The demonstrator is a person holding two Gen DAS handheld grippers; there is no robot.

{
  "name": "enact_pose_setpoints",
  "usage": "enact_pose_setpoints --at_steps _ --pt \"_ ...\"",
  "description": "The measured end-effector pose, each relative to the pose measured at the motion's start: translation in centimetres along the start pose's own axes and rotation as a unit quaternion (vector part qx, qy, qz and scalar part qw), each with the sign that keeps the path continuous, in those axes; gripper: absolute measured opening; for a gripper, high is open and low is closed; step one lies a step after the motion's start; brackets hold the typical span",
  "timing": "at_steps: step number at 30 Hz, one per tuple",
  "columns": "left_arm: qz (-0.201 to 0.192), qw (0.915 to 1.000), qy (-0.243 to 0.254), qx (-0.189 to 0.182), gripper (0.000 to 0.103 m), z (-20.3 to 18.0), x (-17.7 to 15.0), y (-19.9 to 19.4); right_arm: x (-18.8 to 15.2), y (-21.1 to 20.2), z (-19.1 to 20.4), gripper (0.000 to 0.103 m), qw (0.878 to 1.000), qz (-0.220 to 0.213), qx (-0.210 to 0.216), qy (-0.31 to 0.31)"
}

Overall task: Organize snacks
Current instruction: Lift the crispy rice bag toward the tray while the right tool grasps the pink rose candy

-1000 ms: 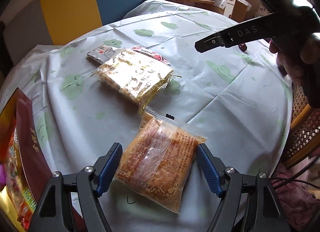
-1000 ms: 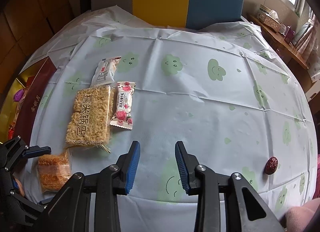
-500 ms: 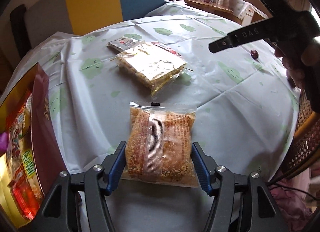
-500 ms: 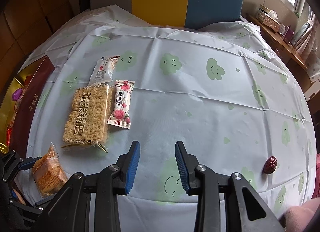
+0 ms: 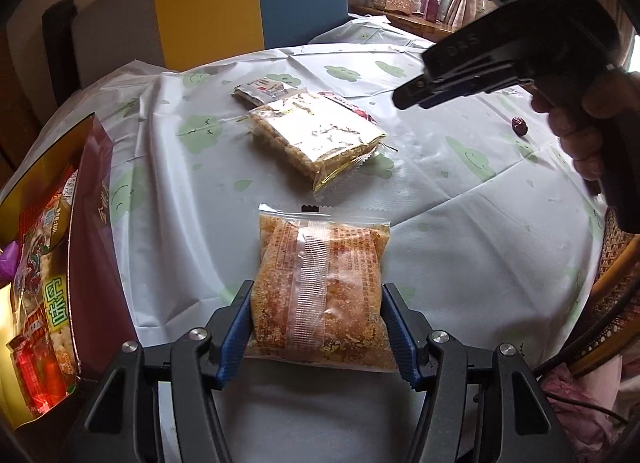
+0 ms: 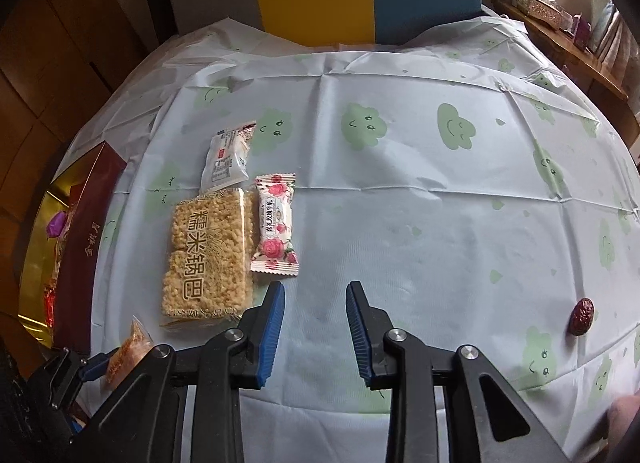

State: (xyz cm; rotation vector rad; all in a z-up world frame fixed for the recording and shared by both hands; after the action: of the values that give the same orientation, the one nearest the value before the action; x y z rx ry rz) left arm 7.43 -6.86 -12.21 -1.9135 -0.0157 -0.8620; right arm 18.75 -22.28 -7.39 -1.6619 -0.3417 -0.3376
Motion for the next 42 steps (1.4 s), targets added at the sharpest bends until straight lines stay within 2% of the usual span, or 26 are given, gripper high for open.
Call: enact_pose_setpoints --at_steps 4,11,16,20,25,30,35,42 --pt "-0.002 1.0 -0.002 -0.004 0.062 0.1 0.0 -0.1 1.6 1.5 1.3 0.026 1.0 0.003 0.0 -0.002" --pt "-0.009 0.9999 -0.005 -0.008 0.062 0.1 -0.2 -0.2 3.6 4.4 3.0 0.026 0.999 0.023 0.025 -0.002" --pt "-0.007 0.9999 -0.006 -0.009 0.062 0.2 -0.1 -0.2 3.9 5.5 3.9 0.022 0.999 0.027 -0.003 -0.026" --pt "-0.008 0.9999 -0.006 -0.008 0.062 0.3 -0.1 -0.1 3.3 5.2 3.6 0.021 0.997 0.029 -0.03 -0.061" --pt "-0.01 0.9999 -0.008 -0.002 0.063 0.1 -0.2 -0.1 0.9 4.4 0.8 0.021 0.992 0.049 -0.054 -0.103" --pt "-0.009 0.9999 -0.008 0.003 0.063 0.0 -0.1 -0.1 -0.8 4.2 -1.7 0.022 0.993 0.058 -0.04 -0.094" --pt "-0.009 0.9998 -0.017 0.003 0.061 0.0 0.0 -0.1 -0.6 4.4 -1.7 0.023 0.994 0.055 -0.032 -0.089" --pt "-0.02 0.9973 -0.067 -0.022 0.06 0.9 0.3 -1.1 -0.6 4.2 -1.3 0.023 0.993 0.047 -0.04 -0.102"
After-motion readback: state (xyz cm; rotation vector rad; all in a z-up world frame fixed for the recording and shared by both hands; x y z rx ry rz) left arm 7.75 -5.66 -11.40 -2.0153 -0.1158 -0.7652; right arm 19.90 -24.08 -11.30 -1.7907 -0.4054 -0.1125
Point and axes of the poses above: each gripper's, at about its wrist camera, not at the fingertips, and y roughly the way its jaws point, z to its left, x to its top, the point moved 3 cm from there along y, roughly the way its jaws point, and after that the axes turned 15 degrees about -x, right-handed, at the moved point
